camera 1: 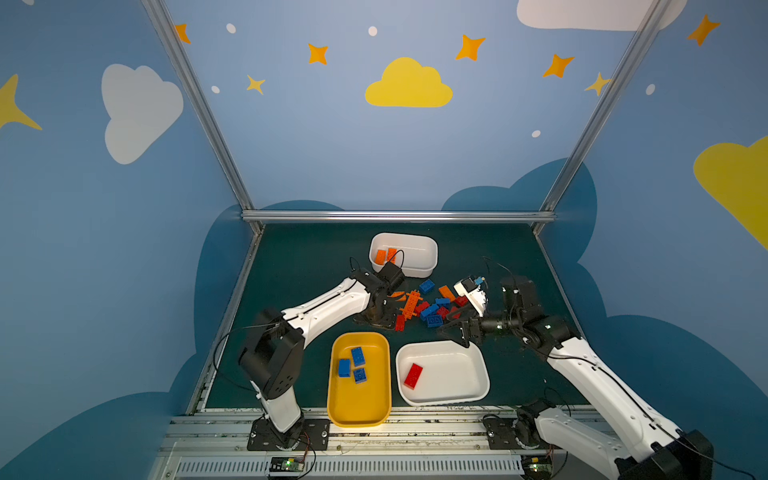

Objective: Sort the legos into containers by color
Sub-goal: 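Move the left gripper back to a blue brick beside the orange bricks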

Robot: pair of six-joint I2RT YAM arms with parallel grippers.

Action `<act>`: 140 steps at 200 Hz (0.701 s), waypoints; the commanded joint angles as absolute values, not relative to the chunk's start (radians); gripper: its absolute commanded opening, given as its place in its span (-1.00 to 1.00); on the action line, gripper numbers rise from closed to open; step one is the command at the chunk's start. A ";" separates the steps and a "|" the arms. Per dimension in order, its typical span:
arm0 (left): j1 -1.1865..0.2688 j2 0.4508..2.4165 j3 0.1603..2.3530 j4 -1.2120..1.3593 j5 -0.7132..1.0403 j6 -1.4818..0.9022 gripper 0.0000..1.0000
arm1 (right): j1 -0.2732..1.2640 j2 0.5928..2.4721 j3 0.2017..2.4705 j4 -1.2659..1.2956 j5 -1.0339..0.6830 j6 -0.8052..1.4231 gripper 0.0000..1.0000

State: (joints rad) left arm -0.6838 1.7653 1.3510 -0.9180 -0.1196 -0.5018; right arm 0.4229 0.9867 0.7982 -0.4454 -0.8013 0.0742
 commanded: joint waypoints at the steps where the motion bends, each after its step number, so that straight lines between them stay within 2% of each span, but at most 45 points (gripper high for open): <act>1: -0.675 1.812 1.372 -0.889 -0.080 -0.440 0.53 | 0.406 0.968 0.823 -0.453 -0.796 0.075 0.78; 60: -0.673 1.931 1.404 -0.848 -0.093 -0.426 0.48 | 0.372 0.971 0.830 -0.478 -0.816 0.055 0.78; 140: -0.660 1.993 1.452 -0.824 -0.061 -0.453 0.47 | 0.336 0.972 0.831 -0.485 -0.839 0.048 0.78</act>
State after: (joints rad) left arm -0.6674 1.9694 1.4227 -0.8288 -0.0814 -0.4423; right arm 0.3447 0.9825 0.7986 -0.4736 -0.8131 0.0650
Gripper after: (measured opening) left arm 0.737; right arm 0.892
